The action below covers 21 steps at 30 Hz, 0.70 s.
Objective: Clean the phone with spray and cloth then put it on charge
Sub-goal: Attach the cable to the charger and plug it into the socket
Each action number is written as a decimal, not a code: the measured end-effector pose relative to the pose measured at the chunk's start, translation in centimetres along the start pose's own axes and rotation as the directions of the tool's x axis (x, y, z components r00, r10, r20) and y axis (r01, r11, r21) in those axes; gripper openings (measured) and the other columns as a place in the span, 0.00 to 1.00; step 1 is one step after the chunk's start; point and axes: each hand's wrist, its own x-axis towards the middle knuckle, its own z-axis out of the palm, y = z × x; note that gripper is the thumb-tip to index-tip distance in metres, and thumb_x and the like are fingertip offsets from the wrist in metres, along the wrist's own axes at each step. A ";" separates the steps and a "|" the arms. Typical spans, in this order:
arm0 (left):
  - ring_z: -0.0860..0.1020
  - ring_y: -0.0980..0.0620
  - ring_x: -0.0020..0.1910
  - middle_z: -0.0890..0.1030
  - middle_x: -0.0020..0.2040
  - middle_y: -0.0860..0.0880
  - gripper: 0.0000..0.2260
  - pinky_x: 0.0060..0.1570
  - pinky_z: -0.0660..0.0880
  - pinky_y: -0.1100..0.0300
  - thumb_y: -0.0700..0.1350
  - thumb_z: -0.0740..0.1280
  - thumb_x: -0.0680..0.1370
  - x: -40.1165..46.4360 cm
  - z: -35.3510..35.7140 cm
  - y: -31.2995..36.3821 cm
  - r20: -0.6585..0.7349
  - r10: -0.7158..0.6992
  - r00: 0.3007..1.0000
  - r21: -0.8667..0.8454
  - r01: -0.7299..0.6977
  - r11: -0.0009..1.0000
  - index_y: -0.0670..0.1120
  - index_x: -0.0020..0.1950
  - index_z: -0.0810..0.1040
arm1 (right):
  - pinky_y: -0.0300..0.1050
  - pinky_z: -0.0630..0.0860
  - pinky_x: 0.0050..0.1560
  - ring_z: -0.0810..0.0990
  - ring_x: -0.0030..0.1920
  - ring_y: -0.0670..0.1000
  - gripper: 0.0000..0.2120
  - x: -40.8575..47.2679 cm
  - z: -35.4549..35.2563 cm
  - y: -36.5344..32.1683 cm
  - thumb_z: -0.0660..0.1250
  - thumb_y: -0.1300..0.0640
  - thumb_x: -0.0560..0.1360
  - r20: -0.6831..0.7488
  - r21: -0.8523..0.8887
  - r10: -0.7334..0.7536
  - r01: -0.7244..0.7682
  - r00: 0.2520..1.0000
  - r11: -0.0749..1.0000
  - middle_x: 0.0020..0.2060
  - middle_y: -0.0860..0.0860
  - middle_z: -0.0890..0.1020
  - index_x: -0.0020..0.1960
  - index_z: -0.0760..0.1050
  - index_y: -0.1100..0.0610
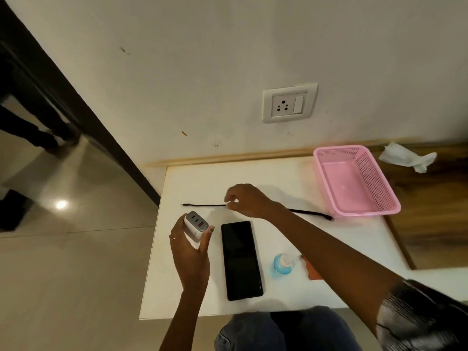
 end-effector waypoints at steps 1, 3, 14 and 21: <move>0.69 0.57 0.62 0.73 0.65 0.52 0.31 0.61 0.67 0.58 0.60 0.68 0.68 0.0 0.0 -0.2 -0.003 -0.005 1.000 0.004 0.005 1.000 0.53 0.68 0.66 | 0.48 0.73 0.56 0.76 0.56 0.55 0.10 1.1 0.4 -0.6 0.65 0.58 0.75 0.045 -0.031 -0.011 0.013 0.999 0.999 0.54 0.55 0.80 0.54 0.78 0.61; 0.70 0.55 0.62 0.73 0.64 0.52 0.31 0.61 0.67 0.58 0.60 0.70 0.69 0.0 0.0 -0.5 -0.015 -0.015 1.000 0.013 0.015 1.000 0.52 0.68 0.66 | 0.49 0.72 0.58 0.75 0.58 0.55 0.12 3.3 1.4 -1.6 0.65 0.56 0.75 0.120 -0.109 -0.007 0.020 0.993 0.994 0.57 0.55 0.79 0.57 0.76 0.59; 0.70 0.59 0.60 0.71 0.60 0.59 0.28 0.59 0.66 0.65 0.55 0.71 0.70 0.2 0.4 -1.7 -0.046 -0.051 0.998 -0.001 0.051 0.999 0.54 0.67 0.67 | 0.50 0.70 0.53 0.71 0.59 0.57 0.13 8.4 7.6 -4.3 0.64 0.60 0.76 0.024 -0.399 -0.139 0.137 0.990 0.907 0.57 0.56 0.74 0.59 0.69 0.61; 0.70 0.58 0.60 0.73 0.64 0.52 0.27 0.60 0.67 0.60 0.50 0.72 0.72 0.3 0.0 -1.8 -0.045 -0.082 0.996 0.028 0.083 0.996 0.52 0.68 0.66 | 0.45 0.66 0.38 0.77 0.47 0.57 0.07 7.3 8.4 -4.5 0.62 0.71 0.72 -0.008 -0.373 -0.180 0.164 0.984 0.913 0.47 0.58 0.78 0.48 0.72 0.63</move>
